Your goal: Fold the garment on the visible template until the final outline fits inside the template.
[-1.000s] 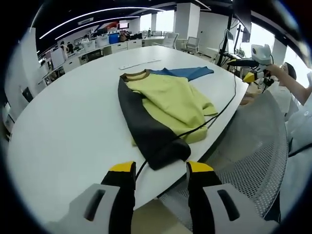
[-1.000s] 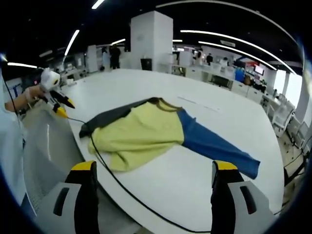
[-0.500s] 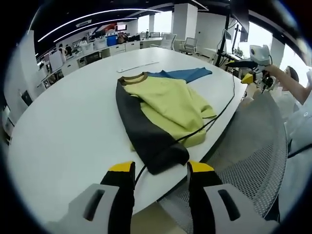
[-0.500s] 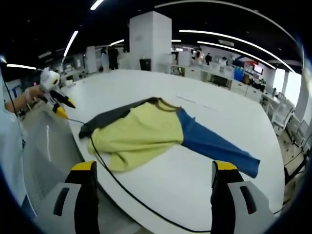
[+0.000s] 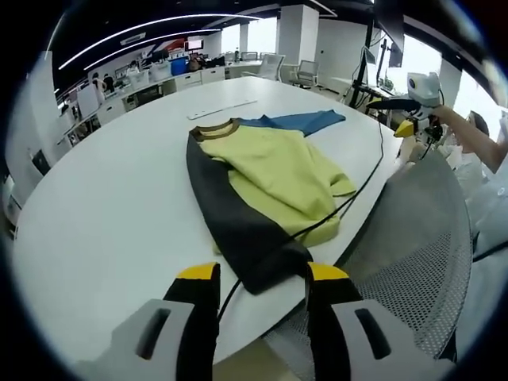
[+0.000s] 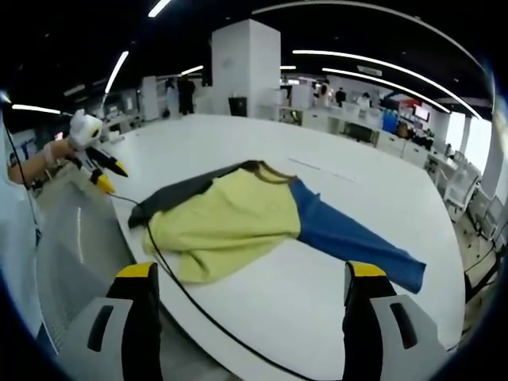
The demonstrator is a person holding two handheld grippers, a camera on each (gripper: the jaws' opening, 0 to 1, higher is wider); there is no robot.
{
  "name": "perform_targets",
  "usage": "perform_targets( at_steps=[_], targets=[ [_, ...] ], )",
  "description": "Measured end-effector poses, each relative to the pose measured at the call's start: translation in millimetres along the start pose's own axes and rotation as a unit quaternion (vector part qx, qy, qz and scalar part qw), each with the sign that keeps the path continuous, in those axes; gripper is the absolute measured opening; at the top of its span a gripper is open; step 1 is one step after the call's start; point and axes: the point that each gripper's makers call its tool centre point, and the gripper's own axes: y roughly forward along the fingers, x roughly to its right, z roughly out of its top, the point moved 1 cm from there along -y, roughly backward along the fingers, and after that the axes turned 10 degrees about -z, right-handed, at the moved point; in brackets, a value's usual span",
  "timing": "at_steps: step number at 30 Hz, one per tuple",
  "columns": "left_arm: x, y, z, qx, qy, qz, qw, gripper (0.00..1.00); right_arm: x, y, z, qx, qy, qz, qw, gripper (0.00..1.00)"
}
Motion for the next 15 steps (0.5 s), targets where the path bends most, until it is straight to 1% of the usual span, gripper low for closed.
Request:
perform_targets(
  at_steps=[6,11,15],
  targets=[
    [2.1,9.3,-1.4,-0.003,-0.001,-0.009,1.0000,0.40,1.1,2.5,0.3,-0.001,0.000,0.000,1.0000,0.95],
    [6.2,14.9,-1.0,-0.002,-0.005,-0.021,0.9998,0.37,1.9,4.2,-0.3,-0.003,0.003,0.000,1.0000,0.95],
    [2.5,22.4,0.7,-0.005,-0.005,-0.030,0.9995,0.34,2.5,6.7,-1.1,-0.006,0.003,0.000,1.0000,0.94]
  ],
)
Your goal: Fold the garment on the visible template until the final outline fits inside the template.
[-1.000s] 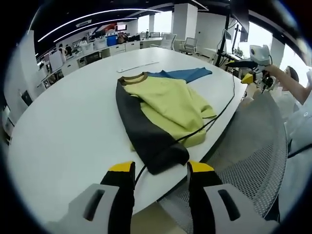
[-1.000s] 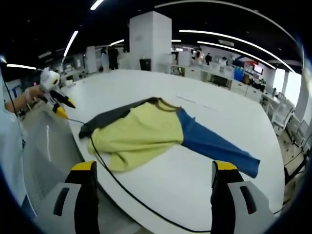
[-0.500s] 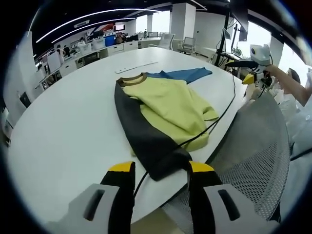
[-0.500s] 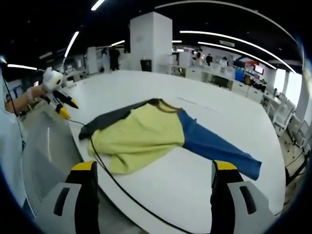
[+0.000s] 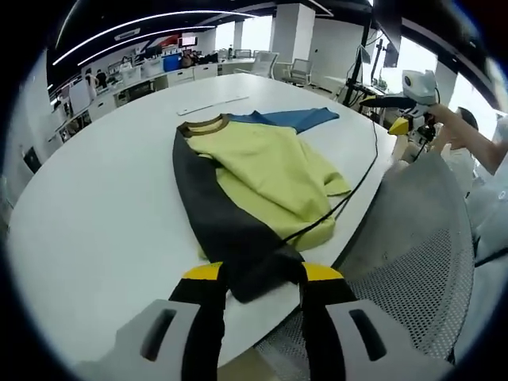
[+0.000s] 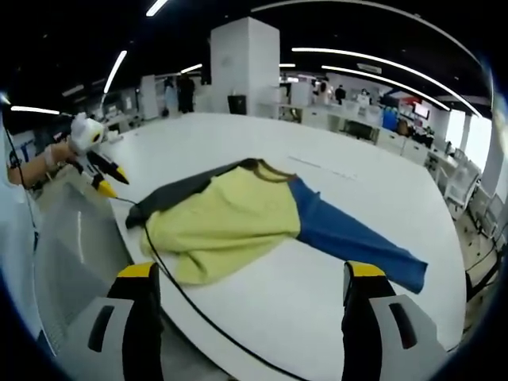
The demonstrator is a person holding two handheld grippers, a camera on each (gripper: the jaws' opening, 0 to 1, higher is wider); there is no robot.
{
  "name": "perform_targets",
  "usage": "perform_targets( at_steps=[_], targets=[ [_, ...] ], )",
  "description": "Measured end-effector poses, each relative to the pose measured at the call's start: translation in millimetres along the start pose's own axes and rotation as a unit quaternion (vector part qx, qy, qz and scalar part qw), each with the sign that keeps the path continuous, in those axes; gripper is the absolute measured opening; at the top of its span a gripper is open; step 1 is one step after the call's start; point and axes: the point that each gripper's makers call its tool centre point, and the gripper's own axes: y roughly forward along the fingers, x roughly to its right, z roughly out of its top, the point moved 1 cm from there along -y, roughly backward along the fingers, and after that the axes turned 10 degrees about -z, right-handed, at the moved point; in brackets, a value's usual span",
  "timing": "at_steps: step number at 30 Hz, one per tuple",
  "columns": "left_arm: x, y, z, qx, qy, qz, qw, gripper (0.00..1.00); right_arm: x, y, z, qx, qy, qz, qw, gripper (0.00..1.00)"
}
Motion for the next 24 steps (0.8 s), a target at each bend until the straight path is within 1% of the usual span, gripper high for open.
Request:
perform_targets(
  at_steps=[7,10,14,16,20,23,24],
  targets=[
    [-6.8,13.3,6.2,0.002,-0.007,-0.010,0.9999,0.29,-1.4,2.5,-0.2,-0.004,0.001,0.004,1.0000,0.94],
    [-10.7,19.1,6.7,-0.005,-0.013,-0.010,0.9999,0.28,-1.3,3.4,-0.5,-0.006,0.001,0.005,1.0000,0.93],
    [-11.6,25.3,10.4,-0.003,-0.014,-0.018,0.9997,0.21,-1.2,4.4,-1.3,-0.008,0.003,0.006,0.9999,0.92],
    [-11.9,28.8,12.0,-0.004,-0.015,-0.023,0.9996,0.19,-0.6,5.0,-1.8,-0.009,0.002,0.006,0.9999,0.92],
    [-16.8,40.3,14.8,-0.015,-0.006,-0.022,0.9996,0.14,-0.3,5.8,-2.8,-0.010,0.004,0.006,0.9999,0.91],
    [-17.6,48.1,15.6,-0.023,-0.004,-0.028,0.9993,0.14,0.9,6.5,-3.9,-0.011,0.005,0.007,0.9999,0.91],
    [-18.5,51.5,14.8,-0.032,0.005,-0.026,0.9991,0.15,1.6,6.7,-4.2,-0.011,0.006,0.007,0.9999,0.90]
  ],
)
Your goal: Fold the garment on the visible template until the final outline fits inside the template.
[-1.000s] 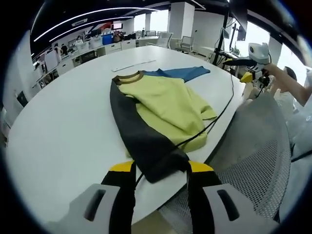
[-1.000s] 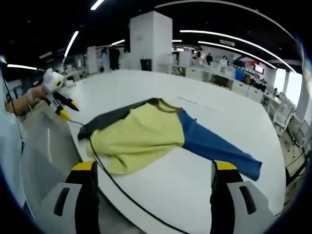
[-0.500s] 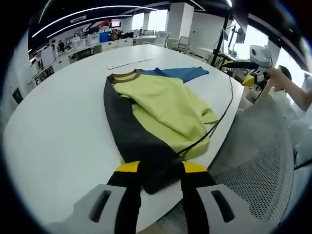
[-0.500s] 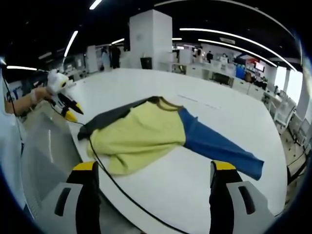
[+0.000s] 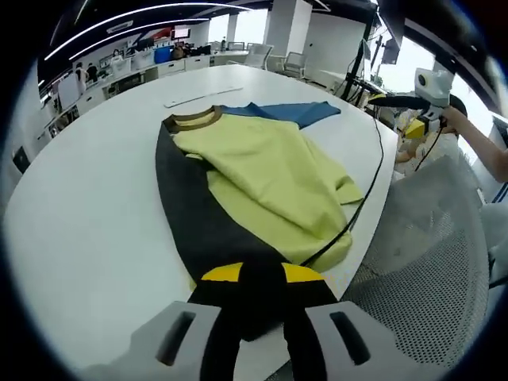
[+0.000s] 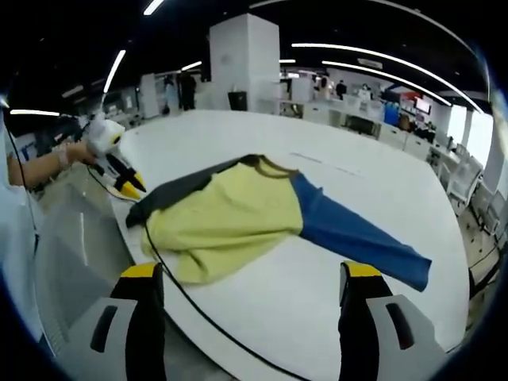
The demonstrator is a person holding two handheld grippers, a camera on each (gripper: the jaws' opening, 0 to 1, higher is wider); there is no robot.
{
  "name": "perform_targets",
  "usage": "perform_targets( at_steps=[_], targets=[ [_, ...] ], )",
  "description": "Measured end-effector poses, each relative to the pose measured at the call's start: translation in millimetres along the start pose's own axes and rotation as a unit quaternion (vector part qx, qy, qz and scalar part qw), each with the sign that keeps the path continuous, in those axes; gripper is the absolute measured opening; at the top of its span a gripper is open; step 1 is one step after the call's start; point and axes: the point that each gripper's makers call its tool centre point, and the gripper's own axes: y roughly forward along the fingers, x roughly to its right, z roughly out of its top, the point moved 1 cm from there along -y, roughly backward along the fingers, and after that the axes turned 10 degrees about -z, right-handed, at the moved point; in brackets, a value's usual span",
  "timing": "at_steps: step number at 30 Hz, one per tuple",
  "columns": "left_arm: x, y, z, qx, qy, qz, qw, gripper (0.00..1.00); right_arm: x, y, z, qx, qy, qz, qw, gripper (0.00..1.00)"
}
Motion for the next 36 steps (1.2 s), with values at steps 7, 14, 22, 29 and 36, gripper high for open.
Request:
perform_targets(
  at_steps=[7,14,22,29,36],
  targets=[
    [0.3,12.4,-2.3,-0.033,0.023,-0.003,0.9992,0.16,4.7,-0.6,-2.4,-0.001,0.003,-0.002,1.0000,0.90],
    [-7.2,21.4,-1.5,-0.077,0.058,-0.012,0.9953,0.21,5.5,-0.8,-3.7,-0.001,0.004,-0.001,1.0000,0.89],
    [-5.3,36.6,-6.5,-0.156,0.123,-0.033,0.9795,0.26,7.6,-1.7,-4.6,0.001,0.006,-0.005,1.0000,0.90],
    [-0.7,34.5,-9.7,-0.193,0.135,-0.060,0.9701,0.29,7.8,-2.6,-7.0,0.000,0.008,-0.006,1.0000,0.90],
    [8.7,30.9,-13.5,-0.206,0.150,-0.065,0.9648,0.30,9.0,-4.2,-8.7,0.001,0.011,-0.009,0.9999,0.89]
  ],
)
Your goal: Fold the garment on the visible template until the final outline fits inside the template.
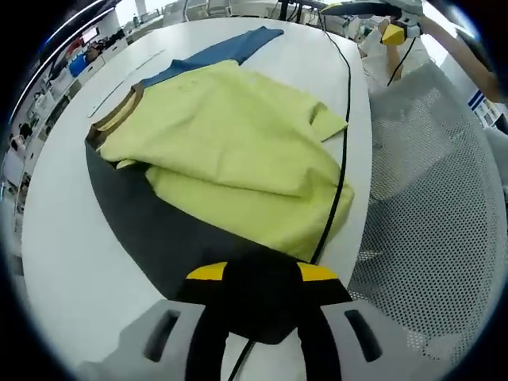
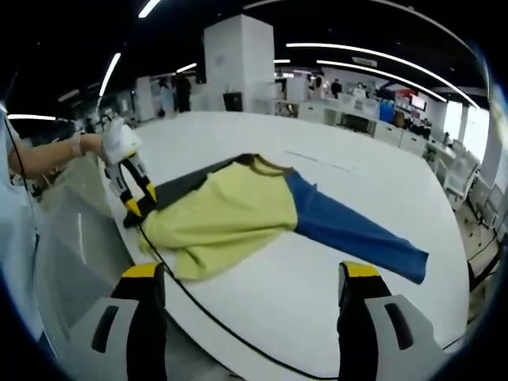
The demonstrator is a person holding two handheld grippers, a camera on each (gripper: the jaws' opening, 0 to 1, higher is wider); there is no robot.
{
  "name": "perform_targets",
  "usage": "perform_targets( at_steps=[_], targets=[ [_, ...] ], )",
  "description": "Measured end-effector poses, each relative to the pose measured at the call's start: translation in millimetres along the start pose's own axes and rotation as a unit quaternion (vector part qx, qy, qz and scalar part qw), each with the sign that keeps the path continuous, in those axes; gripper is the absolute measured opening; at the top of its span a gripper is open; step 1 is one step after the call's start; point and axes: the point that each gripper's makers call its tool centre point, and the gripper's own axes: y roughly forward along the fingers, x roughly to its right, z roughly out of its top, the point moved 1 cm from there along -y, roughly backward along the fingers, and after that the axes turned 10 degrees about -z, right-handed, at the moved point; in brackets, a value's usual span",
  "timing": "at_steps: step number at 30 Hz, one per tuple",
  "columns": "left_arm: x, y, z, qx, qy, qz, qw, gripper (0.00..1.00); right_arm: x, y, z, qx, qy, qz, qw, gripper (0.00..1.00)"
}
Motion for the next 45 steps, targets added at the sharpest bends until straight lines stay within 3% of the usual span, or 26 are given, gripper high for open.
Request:
perform_targets(
  at_steps=[14,23,26,32,36,42,45],
  targets=[
    [22.7,0.7,-6.3,-0.023,0.006,-0.027,0.9994,0.27,-3.4,2.1,2.6,0.004,0.000,0.005,1.0000,0.88],
    [38.8,5.9,-12.0,-0.024,-0.006,-0.034,0.9991,0.31,-4.6,-0.3,1.9,0.007,0.004,0.006,1.0000,0.87],
    [35.5,8.0,-11.9,-0.012,-0.016,-0.007,0.9998,0.31,-5.7,-1.1,1.1,0.008,0.005,0.007,0.9999,0.87],
    [44.7,9.3,-14.8,0.006,-0.025,0.002,0.9997,0.29,-2.4,-1.3,-0.2,0.010,0.009,0.009,0.9999,0.86],
    [41.1,9.9,-12.8,0.027,-0.038,0.024,0.9986,0.31,-4.8,-3.0,0.5,0.012,0.007,0.011,0.9998,0.86],
    [43.8,11.5,-15.4,0.027,-0.041,0.044,0.9978,0.31,-7.4,-4.9,2.9,0.015,0.005,0.013,0.9998,0.85],
    [46.3,10.5,-14.3,0.041,-0.048,0.058,0.9964,0.30,-6.2,-4.6,2.2,0.016,0.006,0.014,0.9998,0.85]
  ],
)
